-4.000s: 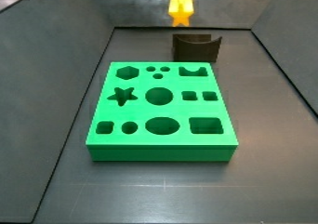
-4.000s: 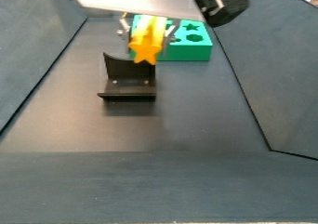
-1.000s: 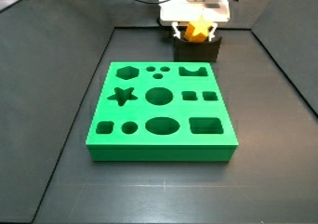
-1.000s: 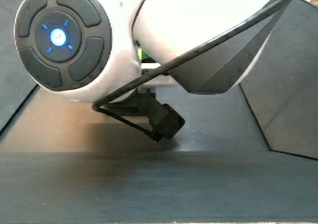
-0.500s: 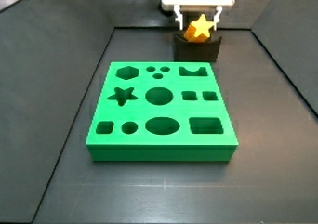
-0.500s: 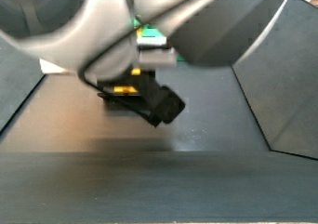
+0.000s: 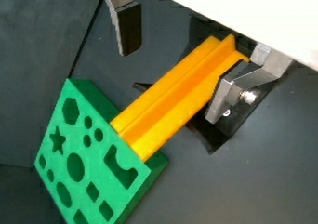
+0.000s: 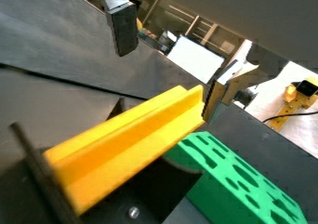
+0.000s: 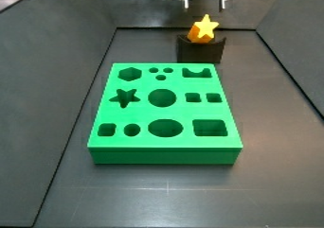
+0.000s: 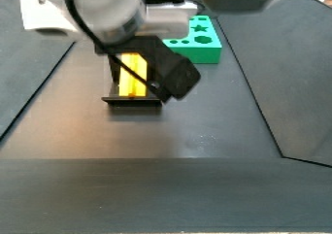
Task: Pick up the star object. Move up. Place the star object on the fixture. Regrasp the star object. Move to above the board. Insert the star object.
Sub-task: Regrasp the star object.
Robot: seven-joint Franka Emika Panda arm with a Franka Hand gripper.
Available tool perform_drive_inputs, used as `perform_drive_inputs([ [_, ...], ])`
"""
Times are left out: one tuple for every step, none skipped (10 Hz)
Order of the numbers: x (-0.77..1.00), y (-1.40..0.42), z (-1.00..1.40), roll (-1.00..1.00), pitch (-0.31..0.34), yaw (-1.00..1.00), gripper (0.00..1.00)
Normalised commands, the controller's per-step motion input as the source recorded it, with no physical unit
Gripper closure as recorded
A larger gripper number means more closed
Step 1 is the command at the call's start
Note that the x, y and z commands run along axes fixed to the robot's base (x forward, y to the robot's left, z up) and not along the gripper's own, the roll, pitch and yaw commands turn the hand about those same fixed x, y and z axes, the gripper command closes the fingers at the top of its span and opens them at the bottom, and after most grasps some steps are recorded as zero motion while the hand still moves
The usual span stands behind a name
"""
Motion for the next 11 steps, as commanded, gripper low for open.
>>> perform_drive_inputs([
  [0.01,-1.00,0.92,1.00,0.069,0.02,0.00],
  [-0.03,-1.00,0.91,1.00,0.060,0.02,0.00],
  [-0.04,-1.00,0.89,1.00,0.054,0.02,0.00],
  [-0.05,-1.00,0.82,1.00,0.049,0.01,0.00],
  [-0.05,-1.00,0.77,1.00,0.048,0.01,0.00],
  [-0.05,-1.00,0.65,1.00,0.047,0.01,0.00],
  [-0.04,-0.79,0.40,1.00,0.046,0.01,0.00],
  [-0.01,-0.52,0.16,1.00,0.042,0.01,0.00],
  [-0.01,-0.37,0.11,1.00,0.041,0.01,0.00],
  [-0.01,-0.10,0.07,1.00,0.039,0.02,0.00],
  [-0.01,-0.04,0.04,1.00,0.037,0.02,0.00],
])
